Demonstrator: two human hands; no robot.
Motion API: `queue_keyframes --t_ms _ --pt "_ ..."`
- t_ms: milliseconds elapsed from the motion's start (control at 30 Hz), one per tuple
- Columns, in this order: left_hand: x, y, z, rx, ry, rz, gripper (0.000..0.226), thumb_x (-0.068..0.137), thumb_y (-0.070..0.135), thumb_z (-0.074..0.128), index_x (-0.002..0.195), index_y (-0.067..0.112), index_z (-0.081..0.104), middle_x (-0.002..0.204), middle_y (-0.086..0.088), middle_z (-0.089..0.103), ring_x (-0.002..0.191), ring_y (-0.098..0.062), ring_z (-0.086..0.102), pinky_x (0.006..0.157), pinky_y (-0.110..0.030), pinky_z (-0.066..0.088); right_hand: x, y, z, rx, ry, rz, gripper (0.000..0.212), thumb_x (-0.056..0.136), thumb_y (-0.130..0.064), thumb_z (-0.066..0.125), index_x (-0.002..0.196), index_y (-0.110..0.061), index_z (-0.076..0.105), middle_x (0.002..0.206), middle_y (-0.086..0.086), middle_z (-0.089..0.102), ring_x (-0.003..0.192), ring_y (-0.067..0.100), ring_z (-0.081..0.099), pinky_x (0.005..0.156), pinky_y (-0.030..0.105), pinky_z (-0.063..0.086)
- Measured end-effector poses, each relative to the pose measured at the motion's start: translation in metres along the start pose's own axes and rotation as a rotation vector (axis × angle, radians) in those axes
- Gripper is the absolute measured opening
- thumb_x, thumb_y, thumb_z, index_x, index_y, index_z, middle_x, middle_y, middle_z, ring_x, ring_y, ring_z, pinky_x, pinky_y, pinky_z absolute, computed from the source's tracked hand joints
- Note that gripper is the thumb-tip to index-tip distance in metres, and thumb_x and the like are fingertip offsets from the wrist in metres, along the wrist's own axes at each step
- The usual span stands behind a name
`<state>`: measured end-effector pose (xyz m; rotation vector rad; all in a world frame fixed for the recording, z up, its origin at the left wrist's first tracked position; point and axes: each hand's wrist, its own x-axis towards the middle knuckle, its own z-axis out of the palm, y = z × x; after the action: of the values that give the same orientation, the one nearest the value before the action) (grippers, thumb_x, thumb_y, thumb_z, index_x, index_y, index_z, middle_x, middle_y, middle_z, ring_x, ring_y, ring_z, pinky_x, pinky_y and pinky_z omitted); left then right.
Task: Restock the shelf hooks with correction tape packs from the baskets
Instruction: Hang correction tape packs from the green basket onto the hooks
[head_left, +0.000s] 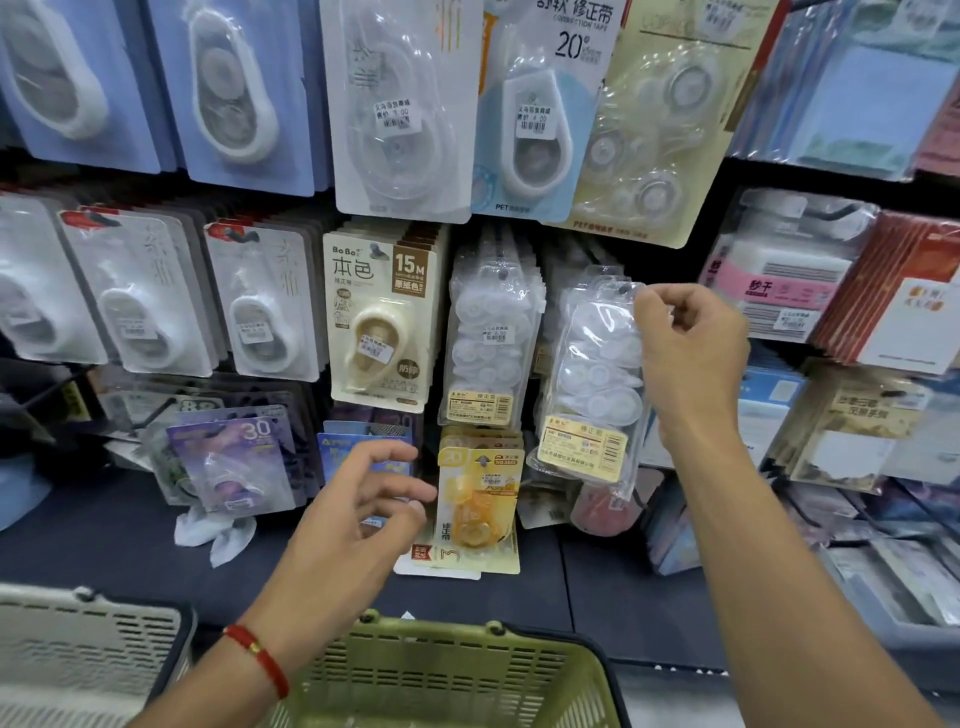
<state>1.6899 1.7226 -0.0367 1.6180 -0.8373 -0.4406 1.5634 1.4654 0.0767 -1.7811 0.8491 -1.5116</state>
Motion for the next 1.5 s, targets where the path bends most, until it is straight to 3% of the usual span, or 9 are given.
queue_keyframes --t_ms 133,233,400,633,833,967,1167,1367,1500 --pt "0.001 -0.01 -0.003 0.013 0.002 -0.029 0.049 0.095 0.008 0.069 0.108 0.054 0.06 0.106 0.006 0.078 0.09 -0.024 0.071 0.082 -0.05 0.06 -0.027 0.009 -0.005 -0.243 0.086 -0.182 0.026 0.101 -0.026 0.062 0.122 -0.012 0.061 0.114 0.003 0.063 0.099 0.014 0.057 0.092 0.03 0.047" --pt "-0.004 -0.025 -0.011 0.045 -0.008 -0.106 0.041 0.079 0.027 0.067 0.105 0.057 0.058 0.103 0.006 0.076 0.084 -0.031 0.069 0.074 -0.044 0.06 -0.068 0.023 -0.01 -0.235 -0.004 -0.294 0.029 0.096 -0.011 0.061 0.124 -0.011 0.055 0.116 0.006 0.058 0.098 0.014 0.055 0.087 0.024 0.044" --pt "-0.029 -0.084 -0.049 0.388 -0.088 -0.227 0.038 0.083 0.023 0.067 0.106 0.05 0.052 0.088 0.009 0.072 0.07 -0.007 0.066 0.075 -0.037 0.058 -0.158 0.064 0.014 -0.417 -0.913 -0.202 0.031 0.098 -0.017 0.058 0.129 -0.021 0.052 0.094 -0.013 0.06 0.084 0.017 0.064 0.073 0.04 0.051" --pt "-0.104 -0.158 -0.086 1.001 -0.28 -0.503 0.042 0.094 0.018 0.061 0.135 0.018 0.053 0.118 -0.018 0.072 0.112 -0.04 0.066 0.089 -0.043 0.053 -0.328 0.175 0.037 -0.9 -1.873 -0.145 0.044 0.102 -0.019 0.052 0.146 -0.016 0.049 0.146 0.015 0.056 0.132 0.036 0.056 0.101 0.042 0.05" --pt "-0.139 -0.172 -0.061 0.892 -0.278 -0.444 0.036 0.094 0.015 0.063 0.129 0.025 0.058 0.119 -0.004 0.067 0.113 -0.028 0.064 0.093 -0.037 0.054 -0.43 0.218 0.056 -0.793 -1.59 0.214 0.089 0.093 -0.058 0.066 0.162 -0.02 0.026 0.167 0.009 0.028 0.15 0.031 0.033 0.119 0.048 0.032" --pt "-0.149 -0.2 -0.049 1.061 -0.419 -0.39 0.052 0.094 0.006 0.062 0.143 0.02 0.054 0.15 -0.01 0.052 0.145 -0.031 0.041 0.121 -0.038 0.036 -0.463 0.206 0.089 -0.456 -1.604 0.245 0.093 0.092 -0.035 0.075 0.165 -0.033 0.017 0.173 0.0 0.023 0.155 0.027 0.029 0.124 0.05 0.029" --pt "-0.143 -0.249 -0.04 1.765 -0.848 -0.136 0.076 0.11 0.028 0.04 0.166 0.009 -0.007 0.172 -0.025 -0.011 0.159 -0.043 -0.015 0.128 -0.055 -0.013 -0.471 0.21 0.101 -0.467 -1.411 0.385 0.061 0.095 -0.02 0.072 0.151 -0.028 0.048 0.149 0.008 0.057 0.133 0.033 0.055 0.111 0.048 0.047" --pt "-0.116 -0.253 -0.017 1.957 -0.907 -0.108 0.076 0.098 0.028 0.068 0.156 -0.001 0.028 0.149 -0.029 0.042 0.141 -0.046 0.036 0.121 -0.064 0.025 -0.448 0.234 0.066 -0.634 -1.044 0.487 0.031 0.097 -0.017 0.067 0.128 -0.019 0.067 0.13 0.009 0.066 0.122 0.03 0.058 0.103 0.036 0.046" --pt "-0.114 -0.241 0.006 1.839 -0.888 -0.285 0.061 0.097 0.013 0.068 0.151 0.005 0.04 0.152 -0.03 0.042 0.132 -0.041 0.05 0.102 -0.048 0.053 -0.433 0.25 0.047 -0.561 -0.86 0.801 0.022 0.098 -0.012 0.067 0.118 -0.016 0.072 0.119 0.01 0.072 0.103 0.029 0.068 0.082 0.025 0.048"
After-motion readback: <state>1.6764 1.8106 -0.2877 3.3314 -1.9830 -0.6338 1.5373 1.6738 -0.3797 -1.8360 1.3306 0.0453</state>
